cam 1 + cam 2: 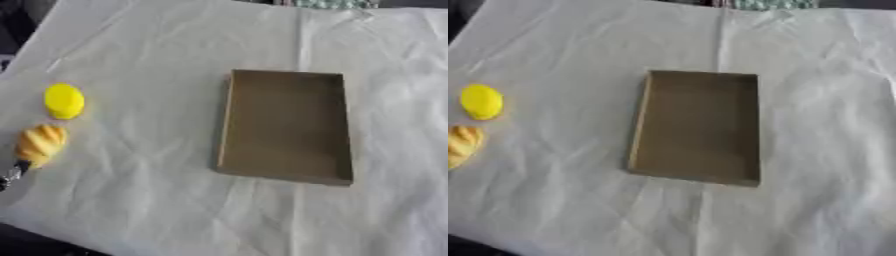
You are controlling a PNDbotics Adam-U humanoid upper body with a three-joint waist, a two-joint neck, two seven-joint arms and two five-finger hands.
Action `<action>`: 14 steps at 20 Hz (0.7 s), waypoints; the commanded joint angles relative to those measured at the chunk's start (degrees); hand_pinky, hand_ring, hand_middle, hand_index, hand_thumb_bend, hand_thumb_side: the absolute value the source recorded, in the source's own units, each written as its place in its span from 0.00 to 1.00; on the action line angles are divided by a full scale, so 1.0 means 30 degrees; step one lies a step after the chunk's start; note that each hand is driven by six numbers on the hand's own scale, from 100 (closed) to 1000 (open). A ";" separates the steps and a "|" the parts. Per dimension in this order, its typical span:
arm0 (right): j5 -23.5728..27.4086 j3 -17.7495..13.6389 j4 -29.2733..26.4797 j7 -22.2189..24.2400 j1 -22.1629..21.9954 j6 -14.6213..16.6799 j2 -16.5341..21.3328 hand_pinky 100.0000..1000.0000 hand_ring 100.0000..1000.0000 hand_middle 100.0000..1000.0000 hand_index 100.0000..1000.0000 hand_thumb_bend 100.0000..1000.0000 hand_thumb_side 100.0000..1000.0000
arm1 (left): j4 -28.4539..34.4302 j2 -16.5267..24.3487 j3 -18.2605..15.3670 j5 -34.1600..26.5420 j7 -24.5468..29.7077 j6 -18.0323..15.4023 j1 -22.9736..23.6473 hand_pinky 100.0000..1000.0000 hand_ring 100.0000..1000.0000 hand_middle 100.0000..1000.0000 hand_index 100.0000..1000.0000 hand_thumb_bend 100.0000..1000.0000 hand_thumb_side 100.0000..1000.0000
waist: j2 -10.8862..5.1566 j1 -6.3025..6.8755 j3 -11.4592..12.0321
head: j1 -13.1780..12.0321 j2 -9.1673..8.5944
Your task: Pick up objects on the table and place them in the box.
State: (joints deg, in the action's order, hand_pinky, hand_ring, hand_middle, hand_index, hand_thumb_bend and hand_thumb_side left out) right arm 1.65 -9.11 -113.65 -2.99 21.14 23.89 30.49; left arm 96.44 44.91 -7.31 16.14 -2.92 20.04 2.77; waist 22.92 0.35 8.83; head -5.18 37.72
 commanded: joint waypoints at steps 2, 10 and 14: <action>0.0100 -0.0053 -0.0314 0.0179 0.0144 -0.0001 0.0274 0.89 0.81 0.68 0.83 0.00 0.51 | 0.1127 0.0797 -0.0428 0.0035 0.0563 -0.0497 -0.0243 0.92 0.80 0.68 0.87 0.54 0.37 | -0.0271 0.0017 0.0021 | 0.0004 -0.0157; 0.0243 0.0050 -0.0314 0.0350 0.0175 -0.0063 0.0185 0.89 0.81 0.68 0.83 0.00 0.51 | 0.0741 0.1209 0.0079 0.1424 0.0995 0.0423 -0.1254 0.89 0.78 0.66 0.85 0.54 0.32 | -0.0273 -0.0011 -0.0005 | -0.0127 -0.0181; 0.0313 0.0083 -0.0314 0.0432 0.0207 -0.0062 0.0117 0.89 0.81 0.68 0.83 0.00 0.51 | -0.0581 0.0870 0.0893 0.1044 0.1225 0.0265 -0.2291 0.89 0.77 0.64 0.84 0.54 0.32 | -0.0258 -0.0062 -0.0097 | -0.0268 -0.0168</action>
State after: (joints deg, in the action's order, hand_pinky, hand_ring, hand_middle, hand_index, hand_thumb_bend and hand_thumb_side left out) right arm 2.27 -8.73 -113.65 -1.95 21.16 23.62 30.17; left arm 95.34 46.01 -4.78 19.60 0.52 20.88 -3.69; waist 23.10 0.05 8.50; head -5.72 37.63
